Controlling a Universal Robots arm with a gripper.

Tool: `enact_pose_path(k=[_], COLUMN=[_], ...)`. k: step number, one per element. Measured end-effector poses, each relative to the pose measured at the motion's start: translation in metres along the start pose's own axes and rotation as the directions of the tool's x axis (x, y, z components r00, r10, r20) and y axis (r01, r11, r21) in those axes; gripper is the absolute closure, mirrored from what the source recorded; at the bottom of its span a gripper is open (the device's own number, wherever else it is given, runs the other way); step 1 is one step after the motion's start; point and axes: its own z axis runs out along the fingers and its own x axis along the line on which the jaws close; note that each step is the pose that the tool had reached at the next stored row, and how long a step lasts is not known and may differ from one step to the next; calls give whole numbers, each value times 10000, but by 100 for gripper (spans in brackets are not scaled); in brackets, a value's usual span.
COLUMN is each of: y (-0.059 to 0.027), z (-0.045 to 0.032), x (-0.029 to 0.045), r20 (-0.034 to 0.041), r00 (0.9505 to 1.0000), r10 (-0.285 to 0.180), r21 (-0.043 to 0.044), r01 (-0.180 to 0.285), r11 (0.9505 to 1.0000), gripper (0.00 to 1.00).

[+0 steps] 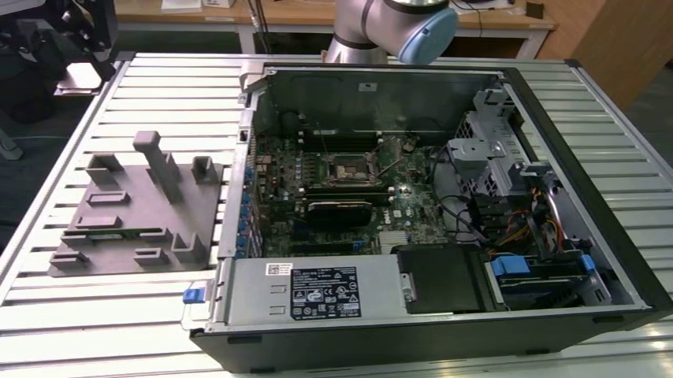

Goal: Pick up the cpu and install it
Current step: 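Pick up the cpu and move it towards the insertion slot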

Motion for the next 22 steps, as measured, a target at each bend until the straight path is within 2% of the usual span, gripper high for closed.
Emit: enact_pose_path(k=[22], y=[1], z=[3], x=[-258], r20=[0], r00=[10000], r10=[0], r21=[0], r01=[0], r11=[10000], gripper=[47])
